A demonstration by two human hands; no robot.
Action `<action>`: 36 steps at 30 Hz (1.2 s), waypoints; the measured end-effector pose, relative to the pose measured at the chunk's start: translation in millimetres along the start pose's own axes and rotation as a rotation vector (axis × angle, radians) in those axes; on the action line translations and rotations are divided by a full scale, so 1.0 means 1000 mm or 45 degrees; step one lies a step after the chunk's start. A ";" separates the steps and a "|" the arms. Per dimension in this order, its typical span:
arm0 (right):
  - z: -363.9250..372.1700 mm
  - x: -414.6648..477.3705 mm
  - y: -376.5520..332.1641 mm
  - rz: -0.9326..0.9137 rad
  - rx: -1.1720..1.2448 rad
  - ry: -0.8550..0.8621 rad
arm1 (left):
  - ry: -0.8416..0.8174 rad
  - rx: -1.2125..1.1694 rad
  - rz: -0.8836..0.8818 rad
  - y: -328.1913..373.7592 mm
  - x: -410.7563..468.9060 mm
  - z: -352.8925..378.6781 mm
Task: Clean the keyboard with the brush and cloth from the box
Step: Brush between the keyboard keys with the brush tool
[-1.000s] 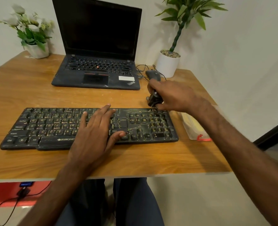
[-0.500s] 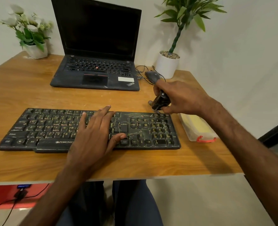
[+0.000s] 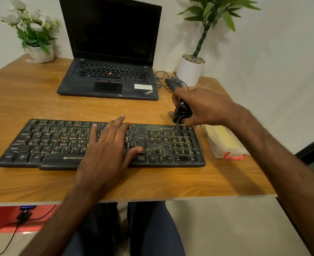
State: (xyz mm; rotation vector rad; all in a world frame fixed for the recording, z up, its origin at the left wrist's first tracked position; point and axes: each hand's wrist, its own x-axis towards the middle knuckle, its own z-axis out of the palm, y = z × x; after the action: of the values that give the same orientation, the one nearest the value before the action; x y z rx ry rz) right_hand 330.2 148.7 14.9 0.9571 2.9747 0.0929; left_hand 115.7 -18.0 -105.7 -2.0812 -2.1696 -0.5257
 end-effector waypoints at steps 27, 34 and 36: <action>0.004 -0.012 -0.032 -0.017 0.448 0.144 | 0.073 -0.101 -0.007 0.001 -0.004 -0.003; 0.007 -0.012 -0.055 -0.095 0.330 -0.190 | 0.092 -0.166 0.016 -0.001 -0.005 -0.004; -0.002 -0.020 -0.060 -0.119 0.379 -0.276 | 0.089 -0.158 0.022 -0.001 -0.005 -0.003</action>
State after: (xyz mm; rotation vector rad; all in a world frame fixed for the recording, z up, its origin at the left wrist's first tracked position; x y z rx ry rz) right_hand 311.0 88.3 13.4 0.7861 2.8715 -0.4372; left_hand 114.4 -23.5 -104.1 -2.1055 -2.1292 -0.7373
